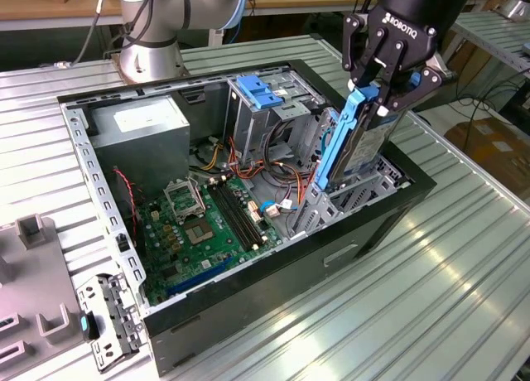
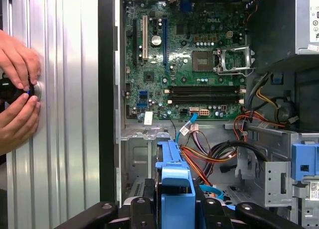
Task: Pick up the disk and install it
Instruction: 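Insert the disk into the insertion slot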
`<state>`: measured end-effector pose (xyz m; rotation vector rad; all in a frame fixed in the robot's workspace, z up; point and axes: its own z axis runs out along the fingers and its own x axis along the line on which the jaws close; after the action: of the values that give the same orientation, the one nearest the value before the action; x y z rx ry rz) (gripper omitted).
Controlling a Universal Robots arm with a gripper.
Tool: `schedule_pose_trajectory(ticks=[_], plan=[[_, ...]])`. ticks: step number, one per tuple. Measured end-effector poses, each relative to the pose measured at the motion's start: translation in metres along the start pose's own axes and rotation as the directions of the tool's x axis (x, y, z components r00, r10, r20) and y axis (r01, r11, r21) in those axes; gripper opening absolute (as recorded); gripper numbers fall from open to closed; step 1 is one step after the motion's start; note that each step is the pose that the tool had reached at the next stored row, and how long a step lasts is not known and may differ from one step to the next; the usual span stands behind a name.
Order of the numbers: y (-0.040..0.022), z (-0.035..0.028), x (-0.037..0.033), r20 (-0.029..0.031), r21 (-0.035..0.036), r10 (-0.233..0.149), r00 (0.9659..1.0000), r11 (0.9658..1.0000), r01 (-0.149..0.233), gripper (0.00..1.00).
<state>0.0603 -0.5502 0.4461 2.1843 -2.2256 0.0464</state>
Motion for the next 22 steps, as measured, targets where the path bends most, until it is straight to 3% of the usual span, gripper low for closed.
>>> schedule_pose_trajectory(ticks=[9,22], plan=[[-0.0004,0.0013,-0.0001,0.0000,-0.0030,0.000,1.0000,1.0000,0.000,0.37],[-0.0015,0.0160,-0.0005,0.0000,-0.0048,0.000,1.0000,1.0000,0.000,0.37]])
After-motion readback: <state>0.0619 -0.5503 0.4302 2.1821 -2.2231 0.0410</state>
